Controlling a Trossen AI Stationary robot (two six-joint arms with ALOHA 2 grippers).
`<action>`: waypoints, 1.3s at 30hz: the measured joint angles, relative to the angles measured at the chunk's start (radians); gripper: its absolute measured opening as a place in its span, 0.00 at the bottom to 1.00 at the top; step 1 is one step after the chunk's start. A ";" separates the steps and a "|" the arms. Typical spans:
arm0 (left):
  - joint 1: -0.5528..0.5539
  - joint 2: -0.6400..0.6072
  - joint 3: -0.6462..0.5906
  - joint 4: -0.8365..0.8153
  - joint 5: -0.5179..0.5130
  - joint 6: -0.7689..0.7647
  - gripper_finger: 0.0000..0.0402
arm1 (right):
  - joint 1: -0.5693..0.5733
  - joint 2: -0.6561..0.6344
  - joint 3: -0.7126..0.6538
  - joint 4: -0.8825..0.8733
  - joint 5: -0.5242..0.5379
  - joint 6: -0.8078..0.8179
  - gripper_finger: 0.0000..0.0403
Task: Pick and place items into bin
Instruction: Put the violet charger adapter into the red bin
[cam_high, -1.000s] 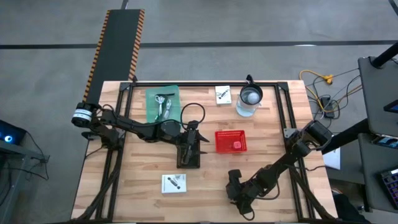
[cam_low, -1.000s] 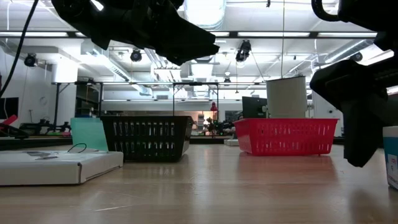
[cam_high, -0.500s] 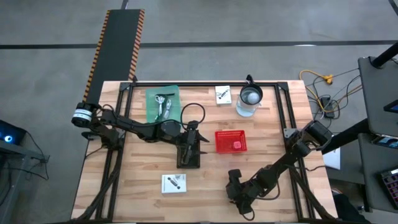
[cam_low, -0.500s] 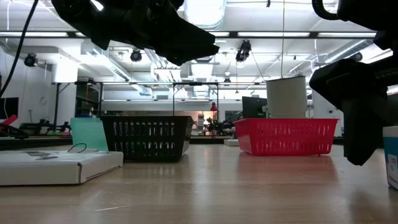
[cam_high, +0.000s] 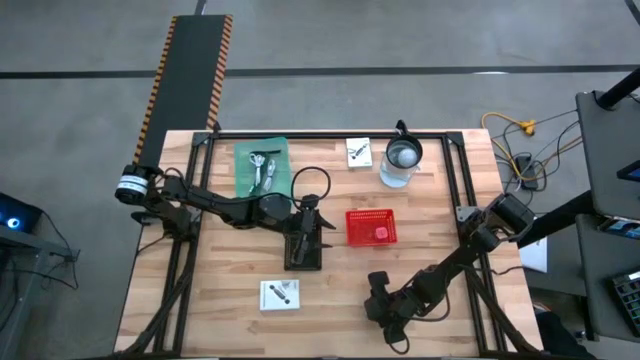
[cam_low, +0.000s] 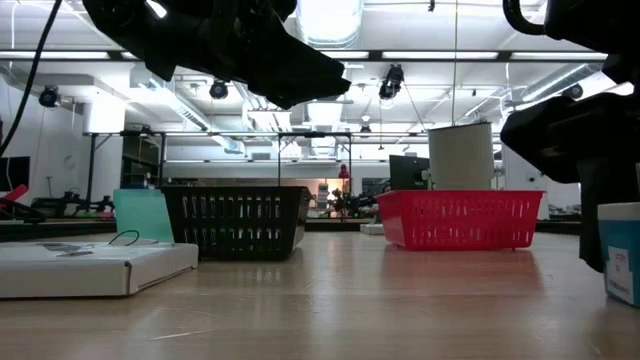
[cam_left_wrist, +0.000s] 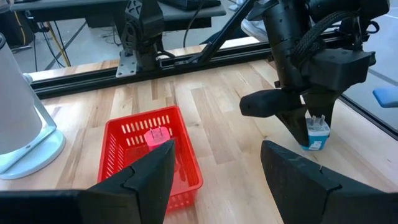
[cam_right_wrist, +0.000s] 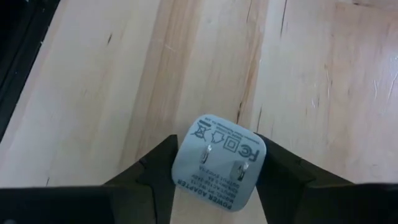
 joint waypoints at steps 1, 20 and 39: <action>0.000 0.000 0.000 0.000 0.000 0.000 0.55 | 0.000 0.000 0.000 0.000 -0.002 0.013 0.39; 0.000 0.000 0.000 -0.019 0.000 -0.003 0.55 | -0.002 -0.044 0.145 -0.307 0.041 0.042 0.39; 0.000 0.000 0.000 -0.041 0.000 -0.003 0.55 | -0.072 -0.160 0.203 -0.688 0.144 0.017 0.39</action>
